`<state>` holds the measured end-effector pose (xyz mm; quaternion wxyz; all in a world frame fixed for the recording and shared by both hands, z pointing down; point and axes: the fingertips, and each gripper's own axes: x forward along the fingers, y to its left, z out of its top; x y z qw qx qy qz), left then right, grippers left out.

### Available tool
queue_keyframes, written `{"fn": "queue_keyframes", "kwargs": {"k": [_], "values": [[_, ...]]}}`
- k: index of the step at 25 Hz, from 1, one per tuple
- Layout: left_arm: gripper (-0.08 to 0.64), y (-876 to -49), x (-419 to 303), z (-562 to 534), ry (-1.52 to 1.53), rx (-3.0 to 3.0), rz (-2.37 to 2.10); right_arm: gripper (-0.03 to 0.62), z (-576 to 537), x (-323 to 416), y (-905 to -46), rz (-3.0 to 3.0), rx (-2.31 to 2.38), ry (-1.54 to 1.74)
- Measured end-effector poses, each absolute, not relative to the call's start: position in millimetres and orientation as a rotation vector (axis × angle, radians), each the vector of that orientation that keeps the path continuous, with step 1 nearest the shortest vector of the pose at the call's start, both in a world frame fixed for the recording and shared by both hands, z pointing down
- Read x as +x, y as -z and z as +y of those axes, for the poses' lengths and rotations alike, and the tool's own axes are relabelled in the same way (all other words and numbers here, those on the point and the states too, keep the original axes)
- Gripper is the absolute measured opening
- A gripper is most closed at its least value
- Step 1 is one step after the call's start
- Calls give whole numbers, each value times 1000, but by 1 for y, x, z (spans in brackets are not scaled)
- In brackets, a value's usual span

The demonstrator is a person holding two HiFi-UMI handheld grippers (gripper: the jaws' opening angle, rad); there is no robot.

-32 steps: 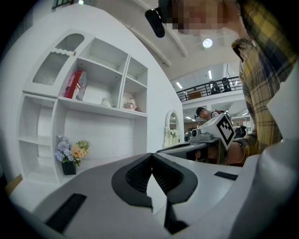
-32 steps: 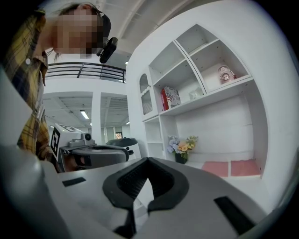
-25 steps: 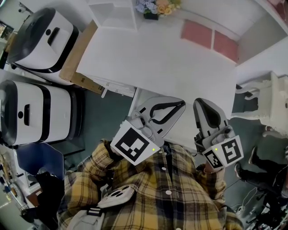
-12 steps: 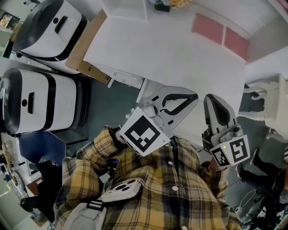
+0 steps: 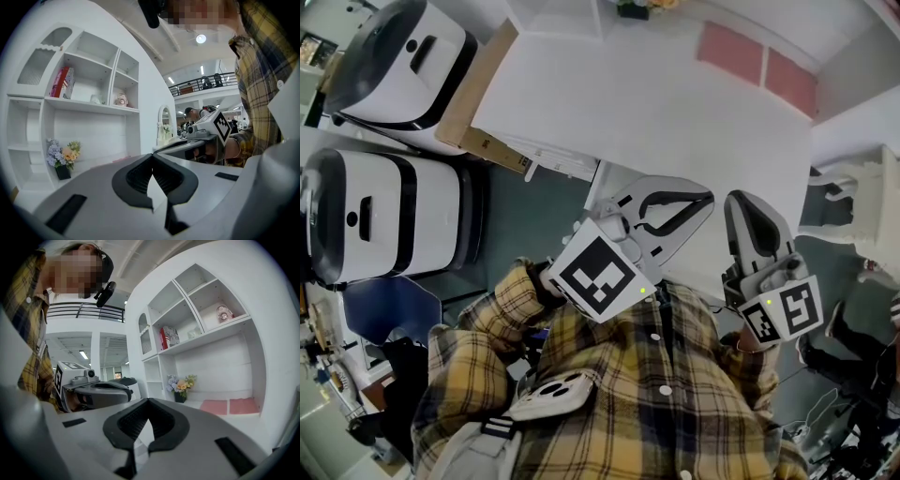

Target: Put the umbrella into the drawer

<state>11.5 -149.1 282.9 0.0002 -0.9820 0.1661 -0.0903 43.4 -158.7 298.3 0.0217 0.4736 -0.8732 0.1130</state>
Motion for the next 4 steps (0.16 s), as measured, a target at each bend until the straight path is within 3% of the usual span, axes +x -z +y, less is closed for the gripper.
{"fn": "queue_keyframes", "kwargs": {"k": [4], "values": [[20,-287,11,-149,330,-3084,513,15,-159,44,-299,-2701,1474,-351]]}}
